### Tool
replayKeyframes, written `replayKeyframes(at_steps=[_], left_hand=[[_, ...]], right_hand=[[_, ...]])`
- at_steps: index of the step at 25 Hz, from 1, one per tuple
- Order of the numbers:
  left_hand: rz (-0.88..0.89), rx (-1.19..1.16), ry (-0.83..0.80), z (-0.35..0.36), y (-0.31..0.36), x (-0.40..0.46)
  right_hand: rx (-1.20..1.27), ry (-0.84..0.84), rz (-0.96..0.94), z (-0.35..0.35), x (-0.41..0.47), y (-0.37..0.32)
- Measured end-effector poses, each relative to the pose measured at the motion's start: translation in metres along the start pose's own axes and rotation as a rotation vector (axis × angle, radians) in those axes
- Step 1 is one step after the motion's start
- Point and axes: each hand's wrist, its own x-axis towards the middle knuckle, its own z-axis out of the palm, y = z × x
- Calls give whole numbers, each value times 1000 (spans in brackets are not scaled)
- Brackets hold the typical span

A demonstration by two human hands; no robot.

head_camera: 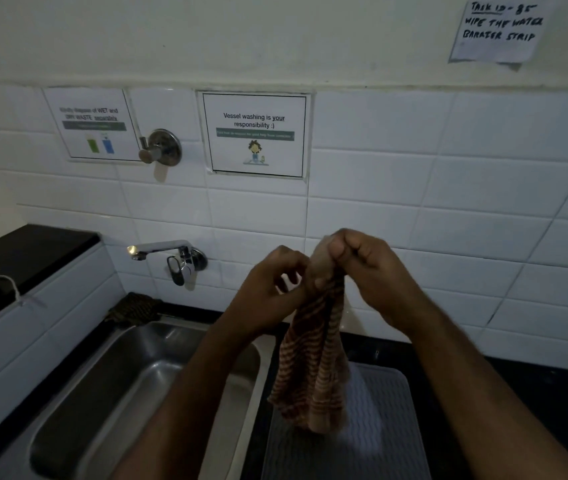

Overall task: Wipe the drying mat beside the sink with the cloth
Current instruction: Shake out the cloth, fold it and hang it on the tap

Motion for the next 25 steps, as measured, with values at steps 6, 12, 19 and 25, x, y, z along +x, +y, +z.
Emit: replayKeyframes(at_steps=[6,12,19,25], left_hand=[[-127,-377,-220,23,-29,-40],[-113,1,-222,-7,-52,-57],[-39,786,-20,-50,-54,8],[-138,379,-75,-34,-18,-69]], right_hand=[[357,462,137,-37,10,-19],[105,609,224,-62,4,11],[-36,568,372,-91,3,69],[73,482,372,-74,-80,78]])
